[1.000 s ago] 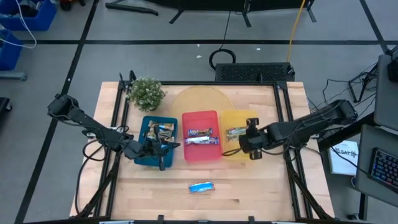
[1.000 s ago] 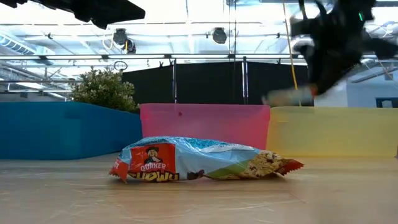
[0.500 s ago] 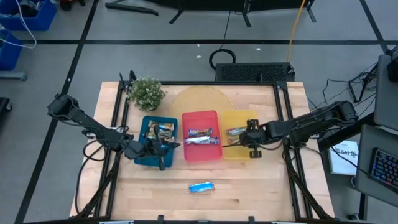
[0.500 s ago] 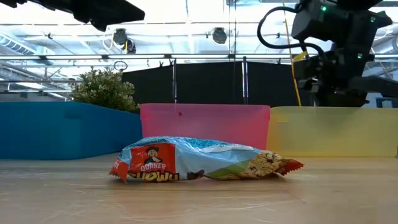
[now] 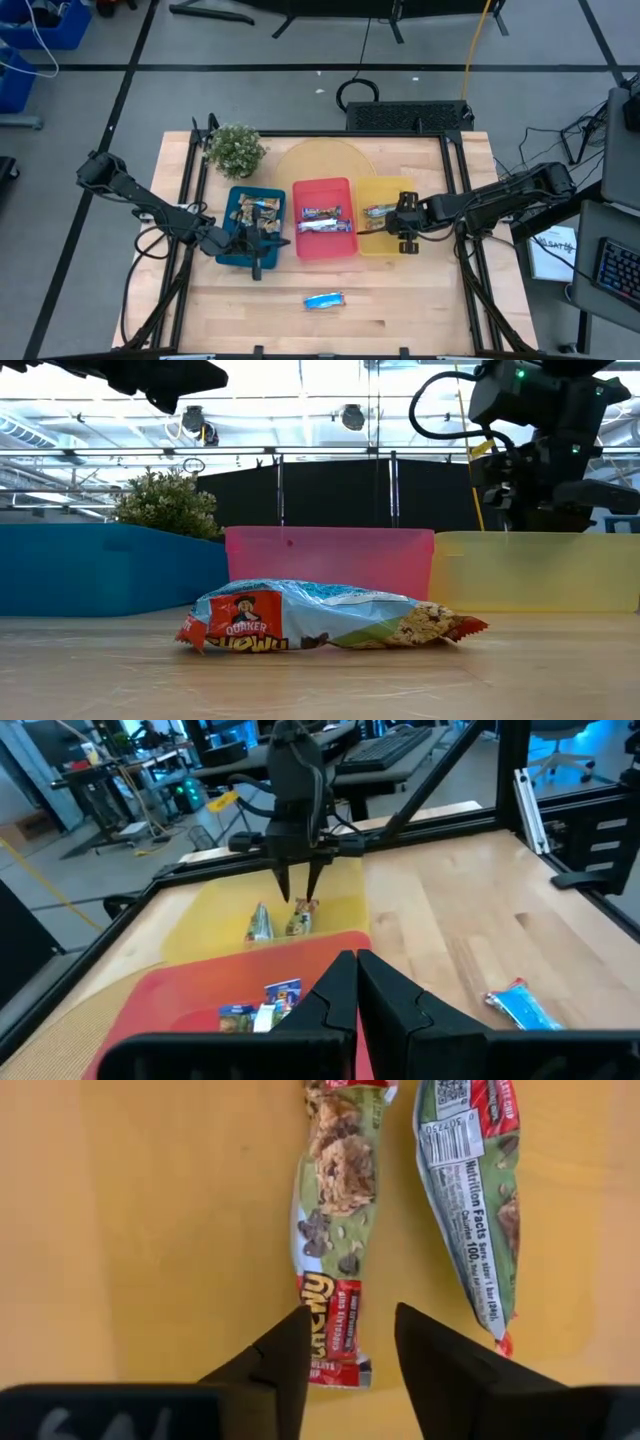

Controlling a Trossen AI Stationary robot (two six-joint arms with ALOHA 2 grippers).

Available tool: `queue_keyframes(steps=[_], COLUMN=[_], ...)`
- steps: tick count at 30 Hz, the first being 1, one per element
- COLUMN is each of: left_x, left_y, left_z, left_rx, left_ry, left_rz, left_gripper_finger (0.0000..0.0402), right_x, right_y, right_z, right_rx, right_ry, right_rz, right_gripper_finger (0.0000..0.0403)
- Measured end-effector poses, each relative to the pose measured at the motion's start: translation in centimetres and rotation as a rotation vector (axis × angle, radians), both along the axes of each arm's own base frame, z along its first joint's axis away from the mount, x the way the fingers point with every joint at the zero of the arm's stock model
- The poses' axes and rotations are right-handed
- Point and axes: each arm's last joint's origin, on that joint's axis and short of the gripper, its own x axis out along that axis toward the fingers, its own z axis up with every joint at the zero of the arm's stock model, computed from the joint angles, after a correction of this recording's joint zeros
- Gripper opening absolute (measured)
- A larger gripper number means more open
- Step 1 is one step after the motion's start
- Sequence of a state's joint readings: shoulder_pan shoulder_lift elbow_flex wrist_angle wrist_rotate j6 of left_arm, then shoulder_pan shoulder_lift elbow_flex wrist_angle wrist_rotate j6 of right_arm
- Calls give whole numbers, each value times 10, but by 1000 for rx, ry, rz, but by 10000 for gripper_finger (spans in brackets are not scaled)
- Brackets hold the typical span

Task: Pick and place Granola Bars by type
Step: Put the red granola bar into the yellow bin

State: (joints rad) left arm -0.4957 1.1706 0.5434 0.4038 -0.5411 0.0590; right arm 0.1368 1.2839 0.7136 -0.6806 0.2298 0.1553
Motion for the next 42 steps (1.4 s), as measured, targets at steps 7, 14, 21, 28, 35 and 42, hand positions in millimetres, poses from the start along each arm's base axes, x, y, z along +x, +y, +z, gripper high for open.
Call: queue_keyframes(steps=[7, 14, 21, 28, 35, 42], left_x=[0, 0, 0, 0, 0, -2], left_y=[0, 0, 0, 0, -1, -5], left_z=[0, 1, 1, 1, 1, 1], left_rx=[11, 7, -30, -70, -109, -109], left_ry=[0, -10, -12, -14, -15, -14], left_rz=[-2, -2, 5, 12, 15, -6], left_gripper_finger=[19, 19, 19, 19, 19, 19], right_x=[-2, -4, 18, 42, 56, 75], right_y=[0, -4, 1, 34, 74, 118], right_z=[2, 15, 51, 88, 99, 50], right_rx=[14, -125, -69, 3, 76, 110], right_ry=[5, -15, -217, -470, -698, -598], right_rz=[-1, -39, -40, 122, 255, 326], right_gripper_finger=[173, 175, 176, 172, 171, 171])
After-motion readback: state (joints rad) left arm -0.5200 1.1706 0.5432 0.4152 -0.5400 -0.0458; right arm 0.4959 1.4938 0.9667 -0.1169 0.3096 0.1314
